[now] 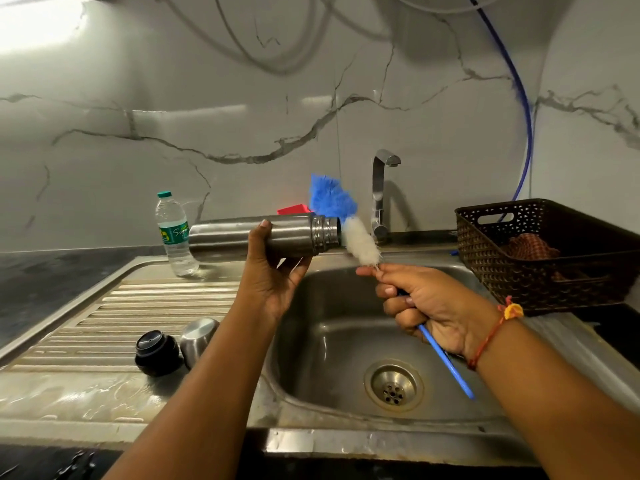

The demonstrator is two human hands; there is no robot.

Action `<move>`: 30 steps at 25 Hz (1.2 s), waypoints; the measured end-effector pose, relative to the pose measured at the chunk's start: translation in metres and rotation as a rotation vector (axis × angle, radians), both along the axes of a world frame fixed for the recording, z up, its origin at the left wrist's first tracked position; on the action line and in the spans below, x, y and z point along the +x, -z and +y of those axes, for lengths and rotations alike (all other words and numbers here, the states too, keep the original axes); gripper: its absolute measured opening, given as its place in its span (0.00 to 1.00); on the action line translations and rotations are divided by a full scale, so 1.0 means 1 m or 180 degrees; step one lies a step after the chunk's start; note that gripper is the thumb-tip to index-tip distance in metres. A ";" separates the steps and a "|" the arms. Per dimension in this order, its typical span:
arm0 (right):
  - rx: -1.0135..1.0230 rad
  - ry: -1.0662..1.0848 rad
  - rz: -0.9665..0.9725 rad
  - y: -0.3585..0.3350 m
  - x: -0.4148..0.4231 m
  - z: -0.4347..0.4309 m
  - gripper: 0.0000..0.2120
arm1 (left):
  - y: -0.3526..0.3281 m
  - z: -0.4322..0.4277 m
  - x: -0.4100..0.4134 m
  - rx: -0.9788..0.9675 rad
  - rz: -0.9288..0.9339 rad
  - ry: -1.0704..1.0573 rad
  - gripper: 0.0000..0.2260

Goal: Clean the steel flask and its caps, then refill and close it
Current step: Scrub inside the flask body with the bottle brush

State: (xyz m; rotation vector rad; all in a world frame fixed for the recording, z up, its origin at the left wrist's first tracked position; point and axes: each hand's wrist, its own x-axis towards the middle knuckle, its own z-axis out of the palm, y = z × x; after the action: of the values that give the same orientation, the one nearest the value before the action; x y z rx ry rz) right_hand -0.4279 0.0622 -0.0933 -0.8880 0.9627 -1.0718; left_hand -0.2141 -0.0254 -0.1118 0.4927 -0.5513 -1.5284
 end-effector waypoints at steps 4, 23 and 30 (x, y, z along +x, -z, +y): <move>-0.0514 0.0524 0.1189 0.002 -0.003 -0.002 0.10 | -0.005 0.004 -0.005 0.0156 -0.0438 -0.0093 0.27; -0.1113 -0.0103 0.3506 0.000 0.000 0.004 0.10 | 0.000 0.000 -0.005 -0.0146 -0.0892 -0.0992 0.34; -0.0691 -0.0292 0.3111 -0.004 -0.009 0.006 0.09 | -0.002 0.000 -0.001 -0.0275 -0.0934 -0.0997 0.34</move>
State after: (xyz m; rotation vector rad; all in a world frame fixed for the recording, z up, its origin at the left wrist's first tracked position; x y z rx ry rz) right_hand -0.4367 0.0685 -0.0889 -1.6851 1.5896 -0.6358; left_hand -0.2147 -0.0258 -0.1094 0.7075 -0.7266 -1.1360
